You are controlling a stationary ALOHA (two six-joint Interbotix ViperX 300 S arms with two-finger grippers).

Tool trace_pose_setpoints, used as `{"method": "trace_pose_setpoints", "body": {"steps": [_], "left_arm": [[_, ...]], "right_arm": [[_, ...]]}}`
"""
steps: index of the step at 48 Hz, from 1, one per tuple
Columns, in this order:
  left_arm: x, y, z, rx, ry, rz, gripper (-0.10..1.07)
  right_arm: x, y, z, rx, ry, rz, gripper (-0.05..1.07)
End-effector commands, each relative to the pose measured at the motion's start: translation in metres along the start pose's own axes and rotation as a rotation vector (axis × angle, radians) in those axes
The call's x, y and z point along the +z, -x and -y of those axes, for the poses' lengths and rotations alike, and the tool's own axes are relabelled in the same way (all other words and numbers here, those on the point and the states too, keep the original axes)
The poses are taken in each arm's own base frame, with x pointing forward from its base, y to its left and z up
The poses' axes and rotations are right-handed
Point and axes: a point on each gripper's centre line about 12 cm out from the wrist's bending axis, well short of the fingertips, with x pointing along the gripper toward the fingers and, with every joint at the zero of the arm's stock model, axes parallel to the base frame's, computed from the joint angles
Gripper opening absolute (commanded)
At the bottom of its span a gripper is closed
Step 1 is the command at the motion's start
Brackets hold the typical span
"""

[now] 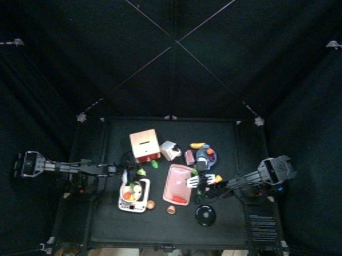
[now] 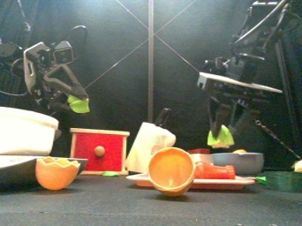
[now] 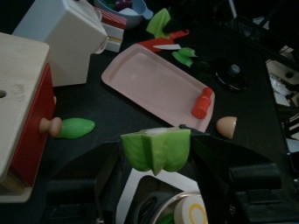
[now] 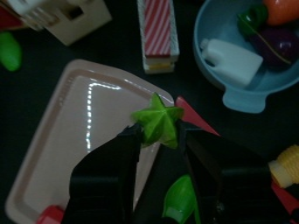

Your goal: Place starfruit top in bowl

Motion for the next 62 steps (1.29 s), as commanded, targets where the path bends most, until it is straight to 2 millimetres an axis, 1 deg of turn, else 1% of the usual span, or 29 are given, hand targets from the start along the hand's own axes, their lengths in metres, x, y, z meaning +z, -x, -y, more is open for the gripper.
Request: {"method": "trace_pose_setpoints", "body": {"steps": [1,6,12,15,19,23,26,35,42,48,56,62], "left_arm": [[0.005,-0.001,0.002,-0.006,0.001,0.016,0.67],[0.006,-0.001,0.002,-0.007,-0.001,0.019,0.67],[0.005,-0.001,0.002,-0.007,-0.001,0.017,0.67],[0.005,-0.001,0.002,-0.006,-0.001,0.016,0.67],[0.004,-0.001,0.002,-0.006,-0.002,0.014,0.67],[0.004,-0.001,0.002,-0.007,-0.004,0.012,0.67],[0.004,-0.001,0.002,-0.008,-0.007,0.014,0.67],[0.004,-0.001,0.003,-0.010,-0.008,0.018,0.67],[0.003,0.000,0.002,-0.008,-0.007,0.015,0.67],[0.002,0.000,0.002,-0.008,-0.008,0.012,0.67],[0.000,0.000,0.001,-0.005,-0.006,0.007,0.67],[-0.001,0.001,0.001,-0.006,-0.005,0.006,0.67]], "right_arm": [[0.021,0.023,-0.006,0.086,-0.042,0.026,0.71],[0.034,0.034,0.001,0.103,-0.050,0.065,0.70],[0.043,0.037,0.019,0.077,-0.050,0.104,0.70],[0.046,0.031,0.033,0.046,-0.055,0.112,0.70],[0.048,0.018,0.052,-0.005,-0.068,0.108,0.70],[0.048,0.007,0.066,-0.037,-0.079,0.099,0.70],[0.049,0.000,0.072,-0.042,-0.084,0.087,0.70],[0.054,-0.023,0.079,-0.020,-0.093,0.064,0.71],[0.063,-0.036,0.083,-0.038,-0.089,0.085,0.72],[0.066,-0.047,0.084,-0.058,-0.089,0.083,0.72],[0.063,-0.056,0.082,-0.056,-0.079,0.063,0.72],[0.062,-0.058,0.081,-0.055,-0.075,0.058,0.72]]}}
